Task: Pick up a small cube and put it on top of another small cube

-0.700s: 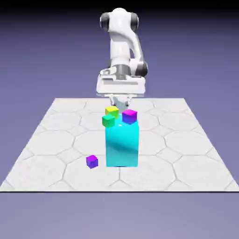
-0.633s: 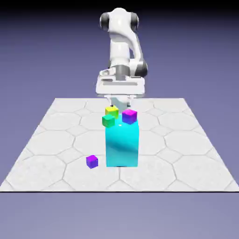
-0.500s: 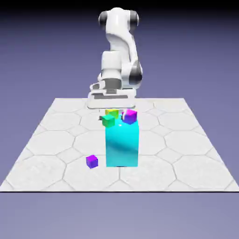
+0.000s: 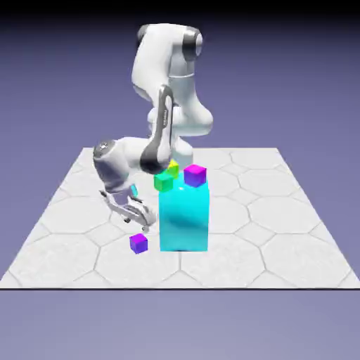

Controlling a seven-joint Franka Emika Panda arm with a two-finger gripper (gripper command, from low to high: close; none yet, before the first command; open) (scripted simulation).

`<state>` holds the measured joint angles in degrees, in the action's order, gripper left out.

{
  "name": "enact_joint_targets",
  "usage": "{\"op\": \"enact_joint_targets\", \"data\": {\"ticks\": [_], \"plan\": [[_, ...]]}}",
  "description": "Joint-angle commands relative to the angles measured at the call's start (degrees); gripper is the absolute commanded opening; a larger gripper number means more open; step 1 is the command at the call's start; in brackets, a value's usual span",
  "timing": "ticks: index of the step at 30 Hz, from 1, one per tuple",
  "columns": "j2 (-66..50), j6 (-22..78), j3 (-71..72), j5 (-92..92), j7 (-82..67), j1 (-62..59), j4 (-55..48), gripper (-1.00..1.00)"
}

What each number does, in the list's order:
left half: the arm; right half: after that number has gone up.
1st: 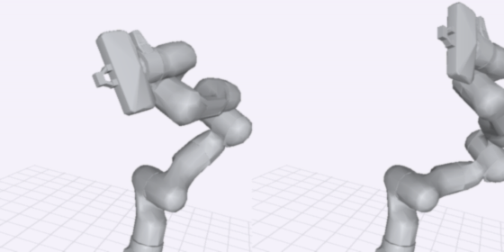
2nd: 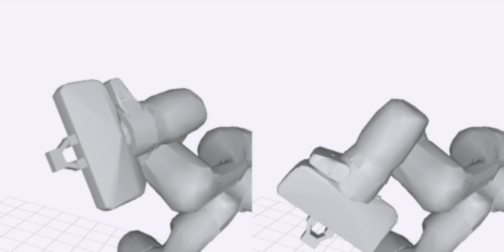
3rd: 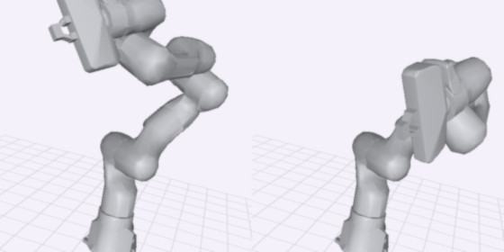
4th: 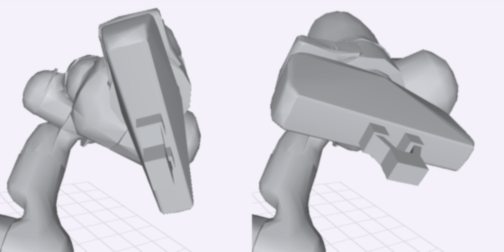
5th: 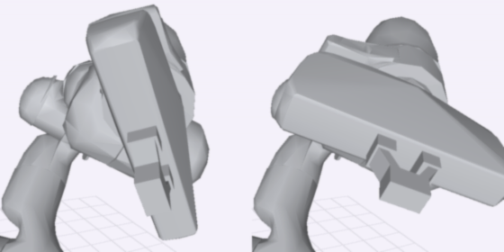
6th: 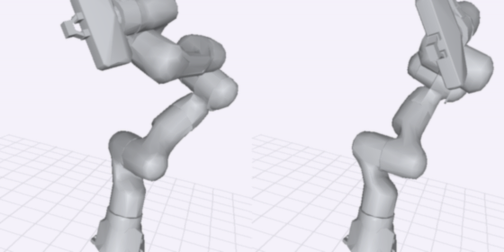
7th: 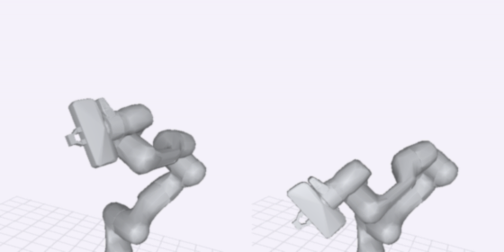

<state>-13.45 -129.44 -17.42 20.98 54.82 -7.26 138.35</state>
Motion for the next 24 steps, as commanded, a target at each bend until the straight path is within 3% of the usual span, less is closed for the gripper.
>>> {"op": "enact_joint_targets", "data": {"ticks": [1,3,7,8,13,19,24], "plan": [[-2.1,2.0,-0.8,0.9,0.6,-0.4,-1.0,0.0],[-3.8,3.7,-1.4,1.7,1.0,-0.7,-1.9,0.0],[-11.8,-5.0,2.7,8.3,-3.5,-1.8,-0.3,0.0],[-11.8,-5.0,2.7,8.3,-3.5,-1.8,-0.3,-1.0],[-3.9,3.7,-1.2,1.9,0.8,-0.3,-1.9,-1.0],[-2.7,5.2,10.8,-0.4,-10.6,2.6,-4.8,-1.0],[7.6,13.9,17.7,-5.0,-13.1,1.9,-4.7,-1.0]]}}
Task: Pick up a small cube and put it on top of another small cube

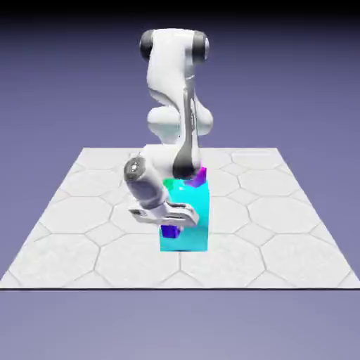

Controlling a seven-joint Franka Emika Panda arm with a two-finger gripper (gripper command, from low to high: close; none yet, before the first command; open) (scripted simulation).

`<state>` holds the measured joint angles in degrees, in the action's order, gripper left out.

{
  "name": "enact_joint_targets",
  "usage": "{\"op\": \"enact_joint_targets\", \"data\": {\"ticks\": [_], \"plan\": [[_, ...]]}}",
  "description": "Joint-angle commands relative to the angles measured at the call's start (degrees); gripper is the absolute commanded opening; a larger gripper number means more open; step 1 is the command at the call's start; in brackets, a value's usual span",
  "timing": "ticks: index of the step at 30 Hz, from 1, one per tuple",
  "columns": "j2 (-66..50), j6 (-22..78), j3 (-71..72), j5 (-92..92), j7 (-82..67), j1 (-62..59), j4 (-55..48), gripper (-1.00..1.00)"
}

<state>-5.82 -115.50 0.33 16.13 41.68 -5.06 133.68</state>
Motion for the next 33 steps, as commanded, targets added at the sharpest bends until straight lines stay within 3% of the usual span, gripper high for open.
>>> {"op": "enact_joint_targets", "data": {"ticks": [1,5,17,21,27,28,33], "plan": [[2.1,1.7,1.4,-1.1,-0.4,-0.4,0.0,-1.0],[10.4,8.7,6.9,-4.9,-2.4,-1.0,0.1,-1.0],[35.2,29.1,-0.8,-7.1,16.9,-1.7,8.6,-1.0],[37.8,30.7,-4.6,-9.9,21.0,-7.0,9.2,-1.0],[39.1,21.3,-4.0,-9.3,20.7,-6.7,19.8,-1.0],[39.1,21.3,-4.0,-9.3,20.7,-6.7,19.8,1.0],[38.1,28.6,-4.5,-9.8,21.0,-6.9,11.5,1.0]]}}
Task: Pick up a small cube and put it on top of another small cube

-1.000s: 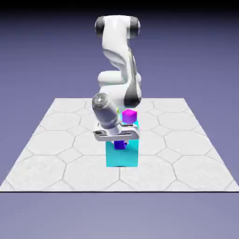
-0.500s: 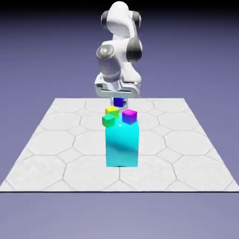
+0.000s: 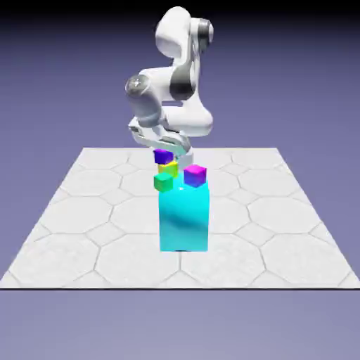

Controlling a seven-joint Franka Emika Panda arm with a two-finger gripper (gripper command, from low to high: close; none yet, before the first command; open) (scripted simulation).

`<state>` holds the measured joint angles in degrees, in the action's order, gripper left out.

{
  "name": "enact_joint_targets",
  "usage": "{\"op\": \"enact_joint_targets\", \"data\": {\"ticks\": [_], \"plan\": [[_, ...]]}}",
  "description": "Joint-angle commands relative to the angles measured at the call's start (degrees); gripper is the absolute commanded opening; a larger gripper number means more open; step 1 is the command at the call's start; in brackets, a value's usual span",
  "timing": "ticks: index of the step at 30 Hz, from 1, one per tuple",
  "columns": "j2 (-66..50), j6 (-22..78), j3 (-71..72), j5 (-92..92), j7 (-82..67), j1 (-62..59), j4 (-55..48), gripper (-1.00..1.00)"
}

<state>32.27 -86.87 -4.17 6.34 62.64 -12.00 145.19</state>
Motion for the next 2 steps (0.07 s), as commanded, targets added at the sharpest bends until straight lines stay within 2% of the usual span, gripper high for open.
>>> {"op": "enact_joint_targets", "data": {"ticks": [1,2], "plan": [[-0.3,1.8,-0.1,-0.1,0.1,-0.1,-2.1,1.0],[-0.3,2.1,-0.1,-0.1,0.1,-0.1,-2.3,1.0]]}}
